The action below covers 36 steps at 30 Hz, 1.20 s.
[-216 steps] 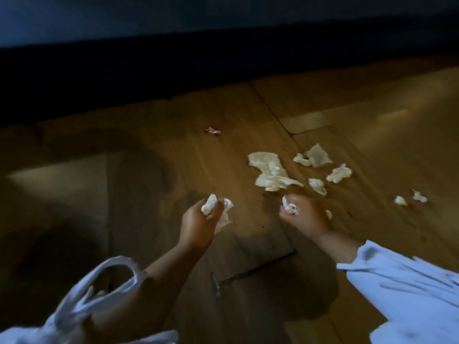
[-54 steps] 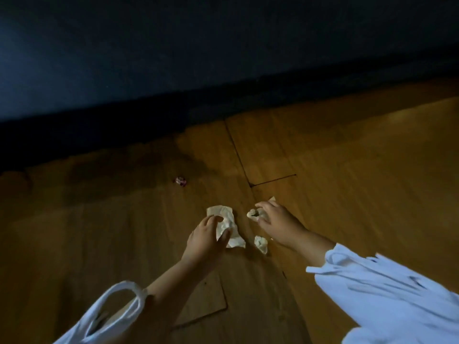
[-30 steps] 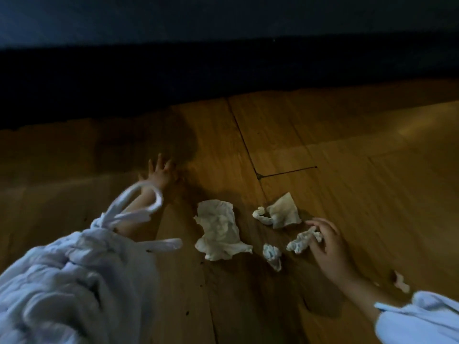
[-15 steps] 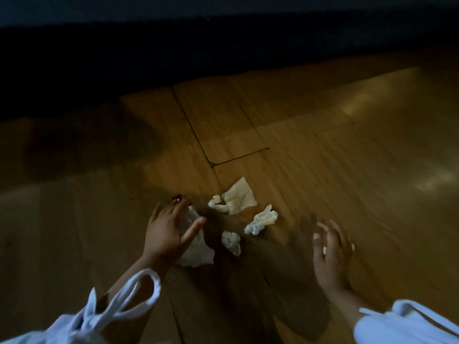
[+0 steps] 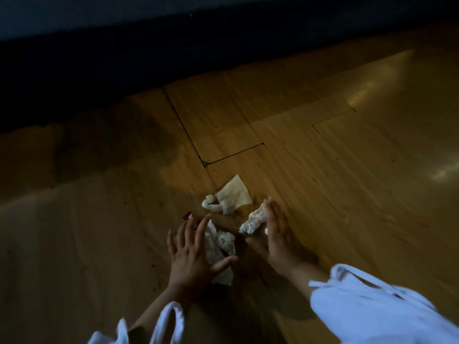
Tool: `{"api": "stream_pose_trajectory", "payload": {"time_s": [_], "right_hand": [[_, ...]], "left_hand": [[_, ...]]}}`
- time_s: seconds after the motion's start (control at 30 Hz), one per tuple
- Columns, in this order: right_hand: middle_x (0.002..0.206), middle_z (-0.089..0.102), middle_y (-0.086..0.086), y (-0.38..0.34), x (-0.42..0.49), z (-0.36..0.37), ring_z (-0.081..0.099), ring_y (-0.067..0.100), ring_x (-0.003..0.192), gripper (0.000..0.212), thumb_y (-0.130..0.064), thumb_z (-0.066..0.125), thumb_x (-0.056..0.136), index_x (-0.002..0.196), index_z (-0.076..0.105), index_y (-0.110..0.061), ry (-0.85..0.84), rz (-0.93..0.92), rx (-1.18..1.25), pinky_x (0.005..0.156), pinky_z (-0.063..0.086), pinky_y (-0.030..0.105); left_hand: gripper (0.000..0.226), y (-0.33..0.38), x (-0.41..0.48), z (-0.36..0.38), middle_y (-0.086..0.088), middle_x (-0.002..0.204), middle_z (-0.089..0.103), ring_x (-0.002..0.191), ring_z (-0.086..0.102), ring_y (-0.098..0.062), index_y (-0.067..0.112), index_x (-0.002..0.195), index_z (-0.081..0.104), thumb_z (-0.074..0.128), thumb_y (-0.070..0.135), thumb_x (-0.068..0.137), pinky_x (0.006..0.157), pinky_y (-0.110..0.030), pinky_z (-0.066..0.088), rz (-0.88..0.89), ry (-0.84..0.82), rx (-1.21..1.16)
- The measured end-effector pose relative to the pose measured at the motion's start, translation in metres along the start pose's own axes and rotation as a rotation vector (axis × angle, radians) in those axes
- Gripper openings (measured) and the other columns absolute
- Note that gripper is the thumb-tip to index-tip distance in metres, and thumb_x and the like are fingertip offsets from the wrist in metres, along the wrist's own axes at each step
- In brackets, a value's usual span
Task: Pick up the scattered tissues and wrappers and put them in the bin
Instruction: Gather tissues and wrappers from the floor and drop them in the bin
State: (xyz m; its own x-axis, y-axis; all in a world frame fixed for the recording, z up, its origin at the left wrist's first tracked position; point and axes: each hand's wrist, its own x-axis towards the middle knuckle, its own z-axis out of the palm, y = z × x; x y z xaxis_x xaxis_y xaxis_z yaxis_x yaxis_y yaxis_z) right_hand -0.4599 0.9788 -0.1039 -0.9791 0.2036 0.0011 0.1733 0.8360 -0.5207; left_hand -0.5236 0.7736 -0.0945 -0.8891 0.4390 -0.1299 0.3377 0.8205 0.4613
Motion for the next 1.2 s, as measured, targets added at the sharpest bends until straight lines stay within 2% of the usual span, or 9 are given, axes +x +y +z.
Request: {"api": "stream_pose_trajectory", "payload": {"time_s": [0.17,0.33,0.43,0.53,0.6,0.83,1.0,1.13,1.2], "right_hand": [[0.154,-0.017,-0.003,-0.005,0.060,-0.004,-0.019,0.016,0.142,0.081,-0.077,0.024,0.074,0.139,-0.013,-0.044,-0.151,-0.145,-0.041,0.117,-0.003,0.044],[0.152,-0.019,-0.012,-0.018,0.097,-0.002,-0.023,0.019,0.140,0.076,-0.070,0.033,0.077,0.136,-0.013,-0.055,-0.301,-0.343,-0.163,0.115,-0.006,0.052],[0.156,-0.004,-0.012,-0.028,0.098,0.007,-0.018,0.014,0.141,0.067,-0.066,0.029,0.082,0.138,-0.004,-0.053,-0.407,-0.487,-0.286,0.110,-0.012,0.052],[0.144,0.043,0.002,-0.027,0.083,0.019,0.028,0.022,0.139,0.052,-0.054,0.042,0.086,0.134,0.037,-0.038,-0.262,-0.533,-0.149,0.107,0.023,0.053],[0.116,0.062,0.007,-0.022,0.076,0.025,0.050,0.021,0.111,0.035,-0.044,0.051,0.085,0.116,0.050,-0.028,-0.077,-0.577,-0.103,0.088,0.049,0.040],[0.082,0.065,0.000,-0.020,0.067,0.014,0.061,0.016,0.066,0.024,-0.039,0.052,0.085,0.102,0.053,-0.023,-0.026,-0.628,-0.189,0.056,0.049,0.021],[0.084,0.062,0.003,-0.029,0.083,-0.003,0.060,0.017,0.071,0.028,-0.039,0.053,0.086,0.093,0.061,-0.013,-0.135,-0.404,0.028,0.060,0.044,0.020],[0.079,0.058,-0.002,-0.058,0.105,-0.026,0.058,0.015,0.070,0.017,-0.037,0.052,0.090,0.092,0.054,-0.020,-0.009,-0.093,0.215,0.060,0.051,0.032],[0.074,0.055,-0.005,-0.090,0.125,-0.038,0.055,0.012,0.068,0.014,-0.034,0.054,0.089,0.087,0.052,-0.020,0.040,-0.022,0.286,0.059,0.047,0.029]], "left_hand": [[0.077,0.020,0.004,0.006,0.002,0.153,0.003,0.140,-0.007,-0.020,0.048,0.142,0.001,0.023,0.076,0.074,0.111,-0.037,-0.011,-0.099,-0.054,-0.013],[0.043,-0.011,0.001,0.003,-0.006,0.124,0.054,0.118,0.041,-0.028,0.034,0.120,0.054,0.036,0.049,0.083,0.094,-0.049,0.040,-0.016,0.000,0.108],[0.046,-0.029,-0.002,-0.003,-0.011,0.125,0.054,0.115,0.041,-0.030,0.026,0.116,0.059,0.039,0.047,0.080,0.092,-0.050,0.042,-0.087,0.059,0.066],[0.048,-0.029,-0.001,-0.006,-0.017,0.128,0.053,0.114,0.037,-0.029,0.024,0.114,0.056,0.042,0.048,0.075,0.090,-0.051,0.044,-0.108,0.131,0.060],[0.043,-0.025,0.001,-0.008,-0.010,0.119,0.058,0.104,0.050,-0.031,0.025,0.106,0.055,0.042,0.051,0.074,0.082,-0.046,0.048,-0.096,0.118,0.069],[0.043,-0.031,0.019,-0.022,0.004,0.096,0.065,0.081,0.066,-0.021,0.024,0.100,0.061,0.043,0.056,0.077,0.059,-0.035,0.051,0.199,-0.023,0.240],[0.062,-0.044,0.042,-0.044,-0.002,0.114,0.060,0.099,0.061,-0.023,0.031,0.115,0.050,0.030,0.065,0.068,0.079,-0.036,0.052,0.200,-0.171,0.009],[0.012,-0.046,0.055,-0.082,0.000,0.092,0.065,0.084,0.066,-0.023,0.023,0.093,0.061,0.061,0.032,0.085,0.070,-0.034,0.052,-0.111,0.060,-0.497],[0.019,-0.043,0.065,-0.107,0.003,0.074,0.061,0.067,0.060,-0.015,0.018,0.081,0.060,0.062,0.037,0.083,0.057,-0.030,0.049,-0.153,0.251,-0.591]]}}
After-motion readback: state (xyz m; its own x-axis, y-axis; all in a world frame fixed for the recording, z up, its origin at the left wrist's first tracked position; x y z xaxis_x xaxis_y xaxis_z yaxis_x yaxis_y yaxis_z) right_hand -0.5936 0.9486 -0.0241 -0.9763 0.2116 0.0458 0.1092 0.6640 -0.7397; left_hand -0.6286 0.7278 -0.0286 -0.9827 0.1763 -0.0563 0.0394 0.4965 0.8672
